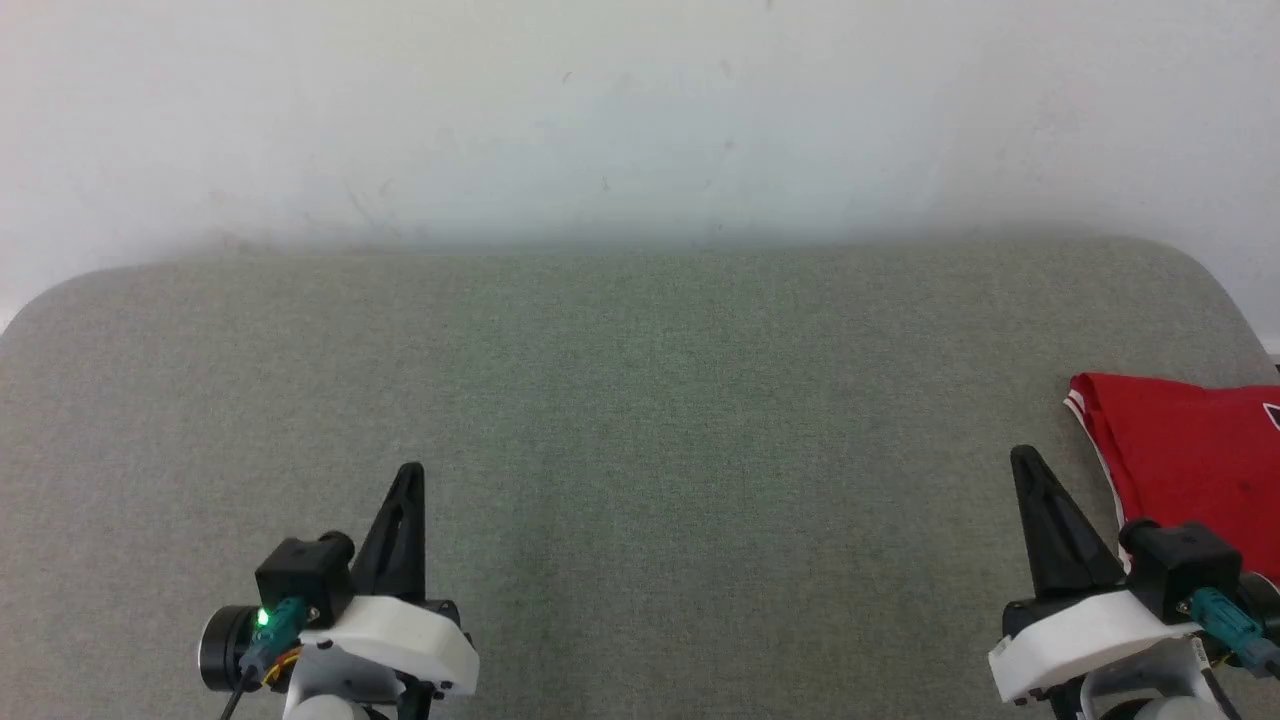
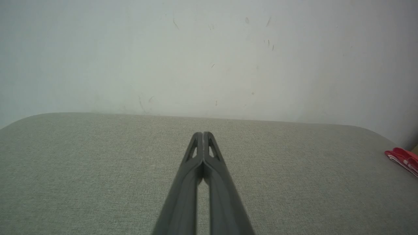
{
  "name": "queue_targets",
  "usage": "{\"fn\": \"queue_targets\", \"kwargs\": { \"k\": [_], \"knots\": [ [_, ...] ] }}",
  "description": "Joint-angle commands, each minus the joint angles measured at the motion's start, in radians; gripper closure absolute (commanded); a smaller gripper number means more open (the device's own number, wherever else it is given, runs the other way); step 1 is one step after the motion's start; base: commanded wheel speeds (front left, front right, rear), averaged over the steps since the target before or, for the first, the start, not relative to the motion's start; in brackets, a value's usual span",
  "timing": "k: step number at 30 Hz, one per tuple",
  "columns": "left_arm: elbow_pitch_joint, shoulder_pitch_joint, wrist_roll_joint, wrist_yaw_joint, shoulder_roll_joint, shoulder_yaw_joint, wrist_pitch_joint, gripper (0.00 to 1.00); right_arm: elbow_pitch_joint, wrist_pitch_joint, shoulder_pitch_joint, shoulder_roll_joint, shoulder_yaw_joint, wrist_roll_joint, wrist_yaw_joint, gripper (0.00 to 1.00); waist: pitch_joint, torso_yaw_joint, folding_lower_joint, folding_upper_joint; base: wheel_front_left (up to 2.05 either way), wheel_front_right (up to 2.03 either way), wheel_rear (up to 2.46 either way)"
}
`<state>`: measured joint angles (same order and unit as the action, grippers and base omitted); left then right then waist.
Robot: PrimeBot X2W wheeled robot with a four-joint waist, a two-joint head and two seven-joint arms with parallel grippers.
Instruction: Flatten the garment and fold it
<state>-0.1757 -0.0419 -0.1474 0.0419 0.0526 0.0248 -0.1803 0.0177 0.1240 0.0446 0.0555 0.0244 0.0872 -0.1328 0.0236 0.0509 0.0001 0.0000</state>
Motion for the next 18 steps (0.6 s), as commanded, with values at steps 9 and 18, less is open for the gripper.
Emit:
{"fn": "queue_targets", "kwargs": {
  "k": [9,18],
  "knots": [
    [0.025,0.016,0.03,-0.01,-0.001,-0.006,0.022,1.0,-0.005,-0.014,-0.015,-0.002,-0.005,-0.016,0.001,1.0,-0.003,-0.005,0.0,0.0,0.0,0.0,0.0],
    [0.043,0.019,0.043,-0.014,-0.001,-0.008,0.04,1.0,-0.007,-0.027,-0.018,-0.002,-0.007,-0.025,0.001,1.0,-0.005,-0.011,0.0,0.0,0.0,0.0,0.0]
  ]
}}
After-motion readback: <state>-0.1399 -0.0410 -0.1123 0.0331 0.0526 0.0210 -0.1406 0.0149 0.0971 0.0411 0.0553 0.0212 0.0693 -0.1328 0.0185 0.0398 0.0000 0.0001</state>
